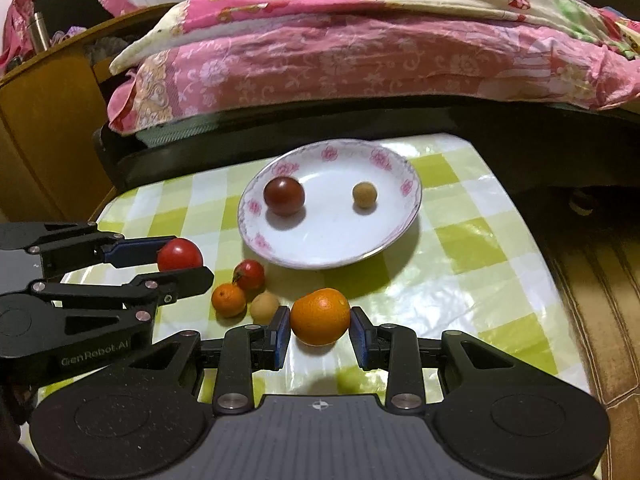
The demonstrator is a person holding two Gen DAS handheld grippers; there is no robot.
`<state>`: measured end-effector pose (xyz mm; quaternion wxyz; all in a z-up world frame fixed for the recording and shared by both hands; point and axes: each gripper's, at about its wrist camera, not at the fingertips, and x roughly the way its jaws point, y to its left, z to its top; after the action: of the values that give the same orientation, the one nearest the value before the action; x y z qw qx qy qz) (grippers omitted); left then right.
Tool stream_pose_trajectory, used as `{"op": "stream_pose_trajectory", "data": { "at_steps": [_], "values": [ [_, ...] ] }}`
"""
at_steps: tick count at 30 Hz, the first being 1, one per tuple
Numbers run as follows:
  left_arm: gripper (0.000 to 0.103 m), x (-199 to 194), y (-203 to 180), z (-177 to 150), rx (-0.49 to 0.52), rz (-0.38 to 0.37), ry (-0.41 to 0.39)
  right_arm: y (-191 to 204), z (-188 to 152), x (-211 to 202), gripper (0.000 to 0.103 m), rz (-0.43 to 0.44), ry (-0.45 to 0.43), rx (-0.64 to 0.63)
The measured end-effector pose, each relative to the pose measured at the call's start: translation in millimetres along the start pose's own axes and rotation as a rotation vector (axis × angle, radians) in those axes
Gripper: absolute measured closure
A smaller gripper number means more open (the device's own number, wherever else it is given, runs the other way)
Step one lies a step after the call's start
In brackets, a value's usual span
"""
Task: Organize fruits
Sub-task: 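Carry the red tomato and mandarin over the white plate with both grippers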
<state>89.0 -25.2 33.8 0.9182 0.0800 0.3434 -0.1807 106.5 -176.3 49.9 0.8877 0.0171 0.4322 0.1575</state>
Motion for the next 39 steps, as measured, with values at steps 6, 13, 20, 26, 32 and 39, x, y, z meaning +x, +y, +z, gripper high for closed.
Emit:
{"op": "stream_pose_trajectory", "data": {
  "at_steps": [6,13,20,26,32,39],
  "values": [
    [0.061,19.8,7.2,8.3,-0.016,-0.001,-0.004,-6.6,11.6,10.6,0.075,-0.021,-0.018,0.011],
    [0.061,44.7,13.1,19.9,-0.023,0.012,-0.002,-15.0,26.5,28.1,0.075,-0.045,-0.036,0.000],
    [0.061,63.0,15.8,25.1,-0.028,0.017,0.011,-22.9,33.7,47.5,0.075,-0.050,-0.032,-0.005],
    [0.061,71.8,17.0,24.3,-0.029,0.020,0.023,-24.1,37.1,58.6,0.075,-0.050,-0.030,-0.024],
    [0.061,80.2,21.8,24.4,-0.036,0.029,0.035,-21.9,40.6,66.6,0.075,-0.043,-0.034,-0.049],
    [0.061,87.1,25.5,24.8,-0.037,0.029,0.042,-19.3,40.2,76.8,0.075,-0.043,-0.028,-0.077]
  ]
}}
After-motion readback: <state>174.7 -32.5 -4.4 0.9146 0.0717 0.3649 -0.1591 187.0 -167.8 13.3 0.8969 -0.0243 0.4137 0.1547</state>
